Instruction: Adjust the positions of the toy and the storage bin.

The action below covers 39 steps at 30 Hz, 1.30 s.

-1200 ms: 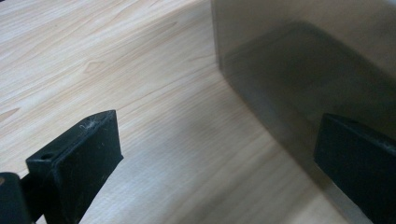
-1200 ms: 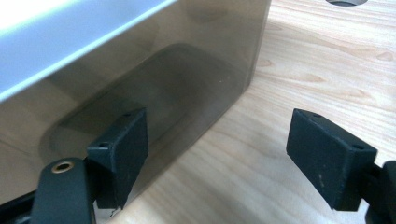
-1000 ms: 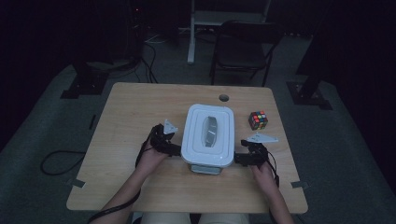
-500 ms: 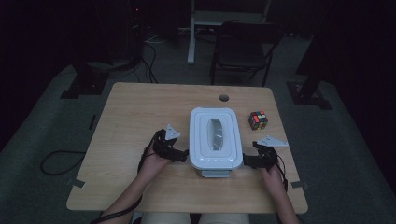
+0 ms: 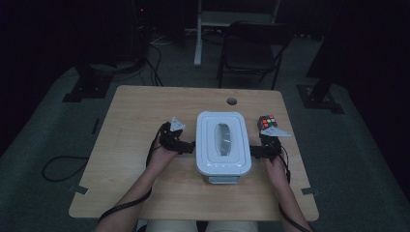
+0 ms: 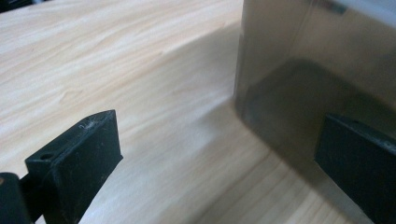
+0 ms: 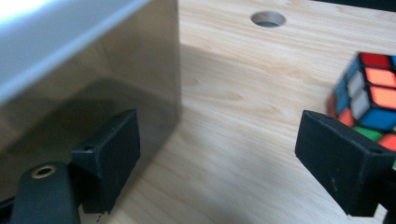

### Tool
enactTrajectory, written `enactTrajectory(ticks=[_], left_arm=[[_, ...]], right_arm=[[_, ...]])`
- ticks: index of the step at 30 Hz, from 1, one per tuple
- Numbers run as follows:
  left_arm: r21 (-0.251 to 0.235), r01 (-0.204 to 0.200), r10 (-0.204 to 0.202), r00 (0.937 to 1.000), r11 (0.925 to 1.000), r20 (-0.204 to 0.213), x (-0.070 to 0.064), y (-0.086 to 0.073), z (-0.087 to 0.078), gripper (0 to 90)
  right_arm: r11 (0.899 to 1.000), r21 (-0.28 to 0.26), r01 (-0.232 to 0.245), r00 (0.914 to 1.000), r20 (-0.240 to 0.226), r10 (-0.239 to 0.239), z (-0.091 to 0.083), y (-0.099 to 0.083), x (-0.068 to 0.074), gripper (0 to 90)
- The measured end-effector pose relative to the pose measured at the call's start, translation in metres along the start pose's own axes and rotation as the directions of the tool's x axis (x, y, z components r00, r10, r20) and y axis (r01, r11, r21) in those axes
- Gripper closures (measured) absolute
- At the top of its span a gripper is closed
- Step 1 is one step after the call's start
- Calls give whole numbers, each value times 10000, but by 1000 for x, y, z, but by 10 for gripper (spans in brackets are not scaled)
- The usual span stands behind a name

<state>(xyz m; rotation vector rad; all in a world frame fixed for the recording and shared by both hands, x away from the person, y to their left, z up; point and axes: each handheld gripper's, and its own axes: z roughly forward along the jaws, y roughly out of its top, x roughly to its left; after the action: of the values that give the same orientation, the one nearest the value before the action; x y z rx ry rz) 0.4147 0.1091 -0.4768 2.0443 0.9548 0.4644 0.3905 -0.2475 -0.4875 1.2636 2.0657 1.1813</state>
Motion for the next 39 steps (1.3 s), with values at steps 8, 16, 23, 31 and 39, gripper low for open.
enactTrajectory(ticks=[8,16,23,31,39], left_arm=[[143,-190,191,9998,9997,-64,-3,5,0,13],[455,-535,544,9984,9975,-179,-10,1,-9,14],[396,-862,862,9963,9955,-4,-24,-7,-22,14],[302,-844,837,9961,9960,264,-33,-20,-36,14],[322,-1053,1043,9941,9939,307,-40,-28,-47,14]], right_arm=[[9981,-33,-620,9962,-620,617,4,3,-1,173],[9985,-46,-550,9933,-1024,542,-2,0,7,200],[9968,-62,-792,9891,-1250,778,-13,-12,14,207],[9949,14,-1006,9843,-1455,997,-29,-25,25,208],[9962,-10,-869,9834,-1603,856,-39,-33,34,207]])
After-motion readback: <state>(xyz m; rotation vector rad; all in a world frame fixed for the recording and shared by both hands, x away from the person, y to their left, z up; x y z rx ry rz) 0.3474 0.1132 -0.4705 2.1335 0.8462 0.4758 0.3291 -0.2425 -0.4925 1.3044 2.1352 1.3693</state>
